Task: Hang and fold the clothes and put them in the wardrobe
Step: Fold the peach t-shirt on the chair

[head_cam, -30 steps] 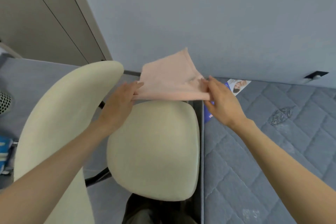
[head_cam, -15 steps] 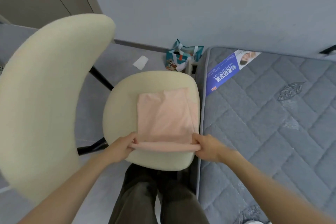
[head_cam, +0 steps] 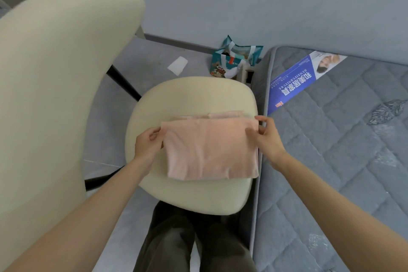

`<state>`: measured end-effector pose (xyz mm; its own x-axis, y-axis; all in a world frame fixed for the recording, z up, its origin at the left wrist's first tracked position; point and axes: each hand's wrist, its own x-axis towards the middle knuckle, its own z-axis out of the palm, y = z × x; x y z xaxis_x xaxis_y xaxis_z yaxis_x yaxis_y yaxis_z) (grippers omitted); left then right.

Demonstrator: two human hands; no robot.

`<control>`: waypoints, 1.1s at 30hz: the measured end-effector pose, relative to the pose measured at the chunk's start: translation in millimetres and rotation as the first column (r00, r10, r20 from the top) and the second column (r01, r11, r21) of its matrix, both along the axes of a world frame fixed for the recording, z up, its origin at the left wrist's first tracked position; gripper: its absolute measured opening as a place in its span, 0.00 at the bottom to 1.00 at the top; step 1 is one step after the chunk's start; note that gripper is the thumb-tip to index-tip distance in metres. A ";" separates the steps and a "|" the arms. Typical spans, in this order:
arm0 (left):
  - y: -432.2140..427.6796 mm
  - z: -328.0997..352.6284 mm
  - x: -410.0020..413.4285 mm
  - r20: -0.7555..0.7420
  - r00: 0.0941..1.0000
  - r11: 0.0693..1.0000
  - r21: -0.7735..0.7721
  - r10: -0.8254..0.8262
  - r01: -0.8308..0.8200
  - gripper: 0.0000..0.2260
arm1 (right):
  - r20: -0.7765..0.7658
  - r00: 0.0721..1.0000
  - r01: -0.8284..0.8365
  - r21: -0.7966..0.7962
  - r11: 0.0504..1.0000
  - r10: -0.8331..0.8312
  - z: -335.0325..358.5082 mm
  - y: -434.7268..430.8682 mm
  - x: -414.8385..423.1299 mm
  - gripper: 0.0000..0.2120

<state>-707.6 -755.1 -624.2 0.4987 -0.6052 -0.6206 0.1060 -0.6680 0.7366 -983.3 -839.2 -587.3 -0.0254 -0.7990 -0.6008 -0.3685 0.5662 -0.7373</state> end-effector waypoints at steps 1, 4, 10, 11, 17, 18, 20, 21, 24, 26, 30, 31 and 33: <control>-9.6 -7.4 -0.1 0.009 1.000 1.000 -0.006 0.016 -0.016 0.05 | -0.030 0.999 0.036 -0.018 0.999 -0.037 -9.0 -5.2 3.9 0.19; -23.7 -29.2 -5.3 0.086 0.995 0.999 0.030 -0.043 0.040 0.11 | -0.179 0.978 0.098 -0.045 0.994 -0.105 -38.9 -6.3 11.7 0.25; -13.3 -48.8 -40.7 0.263 0.955 0.983 0.156 -0.137 0.099 0.22 | -0.518 0.846 0.182 0.061 0.981 -0.124 -69.7 25.1 32.6 0.32; -13.0 -49.5 -49.5 0.296 0.945 0.977 0.195 -0.139 0.083 0.24 | -0.525 0.841 0.183 0.050 0.982 -0.130 -71.8 27.8 34.4 0.32; -27.6 -60.4 -77.2 0.516 0.838 0.903 0.423 -0.178 -0.069 0.22 | -0.606 0.791 0.069 -0.056 0.996 -0.089 -85.7 26.7 35.9 0.28; -28.6 -64.3 -76.5 0.536 0.820 0.899 0.433 -0.202 -0.061 0.21 | -0.613 0.787 0.036 -0.079 0.996 -0.077 -88.0 27.4 35.7 0.26; -26.6 -71.3 -73.1 0.566 0.783 0.912 0.411 -0.257 0.002 0.19 | -0.658 0.751 -0.052 -0.134 0.990 -0.050 -91.1 31.4 36.7 0.23; -24.7 -73.4 -70.3 0.567 0.780 0.923 0.384 -0.263 0.031 0.17 | -0.672 0.739 -0.082 -0.157 0.984 -0.046 -91.6 33.1 37.9 0.22; -21.1 -74.5 -59.6 0.467 0.859 0.951 0.302 -0.210 0.069 0.14 | -0.623 0.782 -0.077 -0.147 0.986 -0.031 -89.3 30.6 40.5 0.19; -18.4 -72.8 -52.7 0.357 0.917 0.970 0.223 -0.178 0.102 0.13 | -0.556 0.831 -0.065 -0.103 0.993 -0.003 -85.0 25.6 35.4 0.14; -13.6 -53.3 -43.3 0.254 0.954 0.987 0.071 -0.157 0.144 0.14 | -0.421 0.907 -0.029 -0.076 0.997 -0.006 -62.2 18.2 24.3 0.13; -13.2 -43.9 -42.4 0.246 0.957 0.988 0.043 -0.151 0.145 0.15 | -0.404 0.915 -0.020 -0.085 0.996 -0.016 -52.6 17.9 23.7 0.12; -13.0 -21.9 -42.0 0.231 0.967 0.993 -0.014 -0.112 0.118 0.15 | -0.377 0.925 -0.013 -0.125 0.992 -0.035 -31.6 17.4 23.0 0.11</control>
<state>-749.5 -768.1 -646.1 0.5517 -0.6821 -0.4800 -0.1438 -0.6447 0.7508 -960.3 -821.8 -619.0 -0.2406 -0.8642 -0.4419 -0.6276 0.4858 -0.6083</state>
